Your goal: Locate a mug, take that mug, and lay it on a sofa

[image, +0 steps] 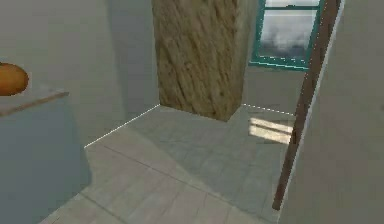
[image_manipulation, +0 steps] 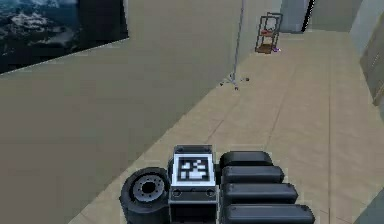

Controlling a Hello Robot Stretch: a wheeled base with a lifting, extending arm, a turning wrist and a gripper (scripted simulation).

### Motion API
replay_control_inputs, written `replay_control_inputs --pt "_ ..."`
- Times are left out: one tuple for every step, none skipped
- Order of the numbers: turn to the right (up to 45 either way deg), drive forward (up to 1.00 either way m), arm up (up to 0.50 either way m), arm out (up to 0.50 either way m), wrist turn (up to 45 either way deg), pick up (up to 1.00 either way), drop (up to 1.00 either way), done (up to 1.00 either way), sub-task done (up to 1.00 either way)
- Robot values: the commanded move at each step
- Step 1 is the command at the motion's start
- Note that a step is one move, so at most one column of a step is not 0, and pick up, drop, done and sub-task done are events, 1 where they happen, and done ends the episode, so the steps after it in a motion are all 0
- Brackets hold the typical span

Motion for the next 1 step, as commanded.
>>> replay_control_inputs --pt "0.0 1.0 0.0 0.0 0.0 0.0 0.0 0.0 0.0"
